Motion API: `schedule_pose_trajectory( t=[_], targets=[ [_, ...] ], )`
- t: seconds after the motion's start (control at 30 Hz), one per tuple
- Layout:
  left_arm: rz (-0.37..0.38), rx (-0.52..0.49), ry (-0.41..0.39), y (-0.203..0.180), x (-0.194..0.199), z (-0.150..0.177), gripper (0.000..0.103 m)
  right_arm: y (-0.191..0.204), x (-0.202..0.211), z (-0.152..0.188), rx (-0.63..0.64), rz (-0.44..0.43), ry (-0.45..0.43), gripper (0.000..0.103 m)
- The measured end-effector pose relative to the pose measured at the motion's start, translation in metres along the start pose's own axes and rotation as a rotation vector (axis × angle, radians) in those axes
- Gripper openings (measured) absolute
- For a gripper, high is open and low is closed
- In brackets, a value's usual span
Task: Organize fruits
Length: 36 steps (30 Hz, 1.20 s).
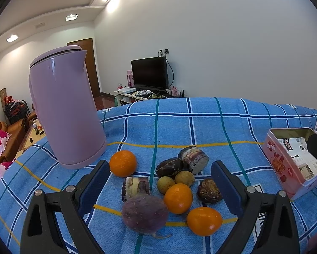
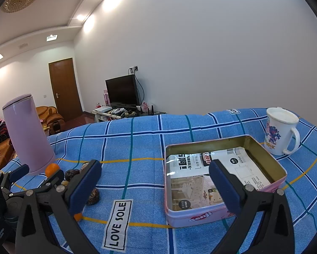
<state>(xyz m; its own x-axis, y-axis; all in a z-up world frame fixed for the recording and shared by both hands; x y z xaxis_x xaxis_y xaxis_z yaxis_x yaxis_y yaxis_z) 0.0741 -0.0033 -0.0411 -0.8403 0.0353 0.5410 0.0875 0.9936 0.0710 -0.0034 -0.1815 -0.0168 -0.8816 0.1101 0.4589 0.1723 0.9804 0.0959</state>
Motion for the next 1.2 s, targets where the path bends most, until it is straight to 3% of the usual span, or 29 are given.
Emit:
schedule_pose_trajectory(
  t=[0.53, 1.2],
  targets=[
    [0.005, -0.014, -0.007, -0.003, 0.001, 0.000, 0.097, -0.013, -0.003, 0.000, -0.007, 0.080, 0.010, 0.103],
    [0.007, -0.012, -0.003, -0.002, 0.000, 0.000, 0.097, -0.013, -0.004, 0.002, -0.012, 0.077, 0.018, 0.103]
  ],
)
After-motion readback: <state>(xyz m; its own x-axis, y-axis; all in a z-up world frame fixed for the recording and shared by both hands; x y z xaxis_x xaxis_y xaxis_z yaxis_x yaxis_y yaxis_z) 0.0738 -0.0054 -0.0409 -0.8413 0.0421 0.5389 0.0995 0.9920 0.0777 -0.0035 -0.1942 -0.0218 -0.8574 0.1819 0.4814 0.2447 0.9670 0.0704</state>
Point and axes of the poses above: each gripper's, at about its wrist camera, not at the fingertips, and x roughly against the way its jaws point, y to its left, z to its underside, the point moved 9 cm from there along -x, roughly the way its jaws point, and after that the axes turned 5 degrees about y, right-handed, at the moved point
